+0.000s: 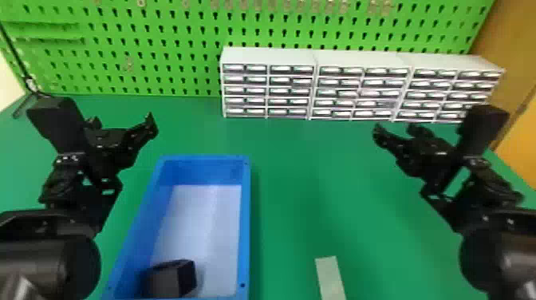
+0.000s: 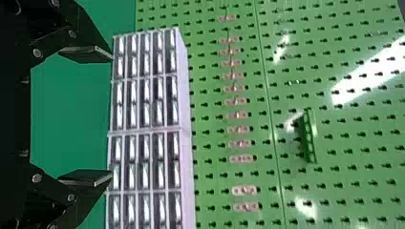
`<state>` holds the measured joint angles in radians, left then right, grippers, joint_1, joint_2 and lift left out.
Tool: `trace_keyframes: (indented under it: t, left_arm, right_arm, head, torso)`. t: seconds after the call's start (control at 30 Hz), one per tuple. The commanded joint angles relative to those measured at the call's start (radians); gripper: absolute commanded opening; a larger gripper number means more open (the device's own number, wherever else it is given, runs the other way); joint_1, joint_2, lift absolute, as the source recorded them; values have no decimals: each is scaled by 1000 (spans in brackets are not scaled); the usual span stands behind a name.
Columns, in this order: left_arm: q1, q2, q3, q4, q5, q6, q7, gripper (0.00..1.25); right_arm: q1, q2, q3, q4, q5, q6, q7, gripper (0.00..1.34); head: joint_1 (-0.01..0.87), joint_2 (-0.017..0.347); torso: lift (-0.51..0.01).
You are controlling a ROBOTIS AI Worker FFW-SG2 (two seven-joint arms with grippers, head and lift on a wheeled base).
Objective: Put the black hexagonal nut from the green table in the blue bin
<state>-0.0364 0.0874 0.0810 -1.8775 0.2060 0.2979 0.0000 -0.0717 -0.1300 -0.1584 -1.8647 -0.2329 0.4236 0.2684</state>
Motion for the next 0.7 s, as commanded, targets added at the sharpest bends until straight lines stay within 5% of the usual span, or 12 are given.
trace_keyframes:
  t: [0.0,0.3,0.67]
  left_arm:
    - [1,0,2,0,3,-5,0,1123]
    - [9,0,25,0,21,-5,2,1123]
    - [26,-3,31,1,36,-5,29,1123]
  right_arm:
    - [24,6,-67,-22,1,-6,0,931]
    - [66,13,-162,-30,0,-12,23,931]
    - [67,1,-165,19,-28,-26,41,930]
  head:
    - [692,8]
    - [692,8]
    - [692,8]
  torso:
    - [-97]
    - [-97]
    - [-97]
